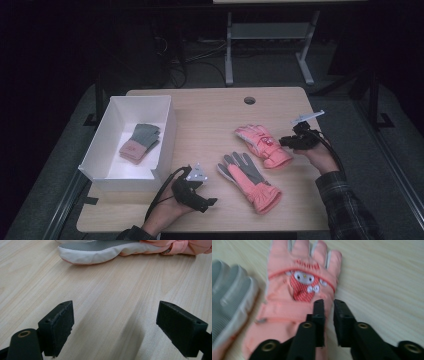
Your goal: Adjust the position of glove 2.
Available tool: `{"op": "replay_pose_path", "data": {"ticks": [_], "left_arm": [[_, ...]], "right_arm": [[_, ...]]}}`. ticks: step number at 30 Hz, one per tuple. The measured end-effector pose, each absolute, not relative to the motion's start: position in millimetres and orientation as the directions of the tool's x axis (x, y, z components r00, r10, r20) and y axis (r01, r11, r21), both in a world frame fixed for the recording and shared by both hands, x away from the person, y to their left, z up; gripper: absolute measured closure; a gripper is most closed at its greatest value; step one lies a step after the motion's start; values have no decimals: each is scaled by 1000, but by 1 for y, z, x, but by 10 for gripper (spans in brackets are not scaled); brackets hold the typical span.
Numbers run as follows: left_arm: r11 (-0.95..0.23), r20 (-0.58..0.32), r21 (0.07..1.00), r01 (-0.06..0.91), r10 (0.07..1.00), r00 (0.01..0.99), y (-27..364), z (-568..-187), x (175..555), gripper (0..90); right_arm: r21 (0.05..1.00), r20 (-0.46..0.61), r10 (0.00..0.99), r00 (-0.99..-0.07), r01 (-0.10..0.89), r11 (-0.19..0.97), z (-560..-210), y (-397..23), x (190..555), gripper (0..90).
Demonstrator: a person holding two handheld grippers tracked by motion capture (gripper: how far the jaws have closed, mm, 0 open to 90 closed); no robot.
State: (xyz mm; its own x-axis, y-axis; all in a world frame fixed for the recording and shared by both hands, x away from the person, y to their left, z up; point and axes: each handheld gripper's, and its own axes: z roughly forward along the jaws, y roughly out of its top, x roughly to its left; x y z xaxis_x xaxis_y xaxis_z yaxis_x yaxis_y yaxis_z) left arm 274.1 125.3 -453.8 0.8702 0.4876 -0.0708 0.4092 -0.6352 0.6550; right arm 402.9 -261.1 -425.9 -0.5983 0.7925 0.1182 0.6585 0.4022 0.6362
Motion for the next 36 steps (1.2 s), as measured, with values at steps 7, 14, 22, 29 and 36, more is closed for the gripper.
{"op": "replay_pose_path", "data": {"ticks": [7,14,22,29,36], "left_arm": [[-637,-70,653,409,488,870,125,-454,274,143],[-642,-66,650,406,485,872,127,-454,274,143],[-647,-67,645,405,481,874,124,-455,273,143],[-650,-64,644,404,481,874,124,-455,273,144],[-655,-62,639,403,478,876,124,-455,273,144]], "right_arm": [[631,174,745,-644,653,418,-408,-233,417,560],[589,174,716,-676,654,474,-421,-211,428,440],[523,161,708,-688,668,530,-441,-203,432,451],[528,127,697,-706,643,555,-446,-200,430,635],[545,126,698,-705,637,545,-445,-203,429,818]]}}
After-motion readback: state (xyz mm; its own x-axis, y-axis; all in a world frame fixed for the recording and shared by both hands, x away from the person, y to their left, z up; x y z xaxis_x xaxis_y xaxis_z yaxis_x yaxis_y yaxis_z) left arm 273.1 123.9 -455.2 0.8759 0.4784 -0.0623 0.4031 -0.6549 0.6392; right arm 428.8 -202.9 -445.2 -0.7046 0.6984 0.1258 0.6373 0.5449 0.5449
